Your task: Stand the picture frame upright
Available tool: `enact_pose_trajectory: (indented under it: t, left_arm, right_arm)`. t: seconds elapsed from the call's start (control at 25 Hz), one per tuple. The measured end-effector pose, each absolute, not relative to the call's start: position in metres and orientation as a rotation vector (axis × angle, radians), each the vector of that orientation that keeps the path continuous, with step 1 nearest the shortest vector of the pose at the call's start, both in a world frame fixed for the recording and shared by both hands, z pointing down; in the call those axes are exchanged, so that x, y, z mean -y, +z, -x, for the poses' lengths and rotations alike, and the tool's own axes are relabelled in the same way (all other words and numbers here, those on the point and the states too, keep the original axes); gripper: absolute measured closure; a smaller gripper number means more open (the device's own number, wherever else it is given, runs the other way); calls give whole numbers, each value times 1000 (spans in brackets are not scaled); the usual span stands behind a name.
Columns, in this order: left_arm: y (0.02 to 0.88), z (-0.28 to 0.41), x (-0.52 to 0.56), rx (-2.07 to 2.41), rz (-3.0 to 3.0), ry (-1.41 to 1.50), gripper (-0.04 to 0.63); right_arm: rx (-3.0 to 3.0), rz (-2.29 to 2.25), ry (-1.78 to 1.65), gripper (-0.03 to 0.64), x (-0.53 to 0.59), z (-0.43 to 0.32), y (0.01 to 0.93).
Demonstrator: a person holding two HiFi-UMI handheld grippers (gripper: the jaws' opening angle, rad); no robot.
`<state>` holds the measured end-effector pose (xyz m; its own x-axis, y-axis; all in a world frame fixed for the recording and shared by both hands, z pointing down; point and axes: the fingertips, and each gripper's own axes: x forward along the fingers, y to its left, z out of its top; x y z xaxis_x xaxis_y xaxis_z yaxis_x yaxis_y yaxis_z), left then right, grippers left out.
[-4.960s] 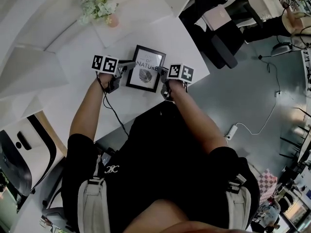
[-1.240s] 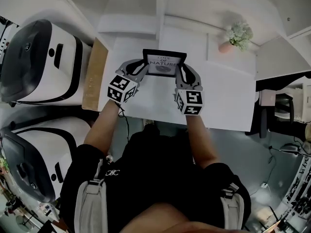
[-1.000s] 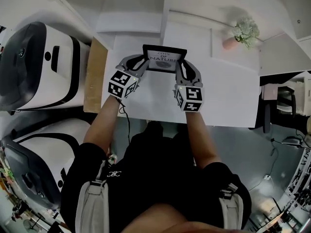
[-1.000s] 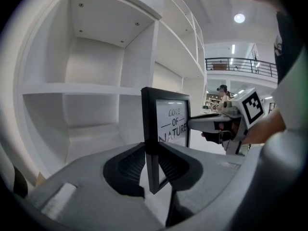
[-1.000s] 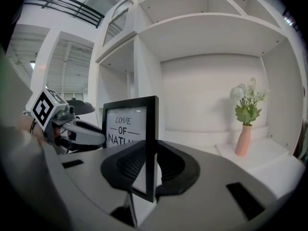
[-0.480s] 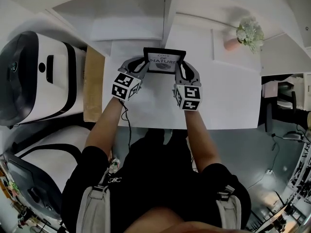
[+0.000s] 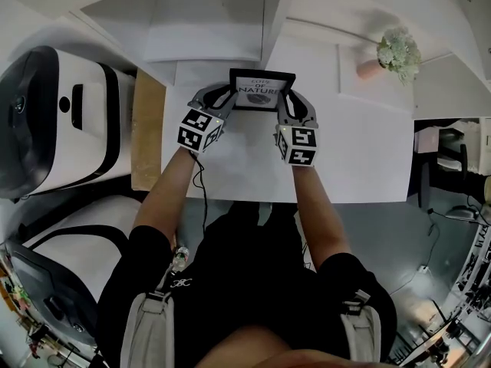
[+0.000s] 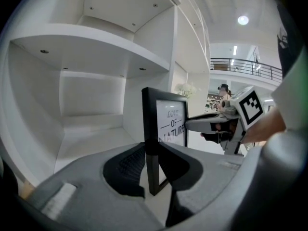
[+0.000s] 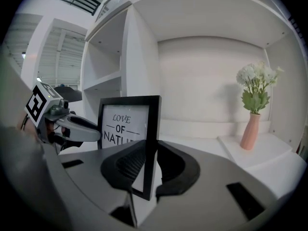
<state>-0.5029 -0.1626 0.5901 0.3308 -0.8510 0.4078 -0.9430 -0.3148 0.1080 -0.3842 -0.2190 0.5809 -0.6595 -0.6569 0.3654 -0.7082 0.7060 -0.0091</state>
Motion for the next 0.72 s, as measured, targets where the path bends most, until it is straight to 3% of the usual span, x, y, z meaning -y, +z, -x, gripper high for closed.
enact_pose_trajectory:
  t: [0.52, 0.64, 0.72]
  left_arm:
    - [591, 503, 164, 1658, -2234, 421, 495]
    - [582, 510, 164, 1735, -2197, 422, 411]
    - [569, 511, 161, 1775, -2200, 406, 402]
  right_arm:
    - [2531, -1096, 134, 535, 218, 384, 582]
    - [2560, -1109, 149, 489, 221, 383, 573]
    - [2599, -1121, 155, 480, 219, 380, 560]
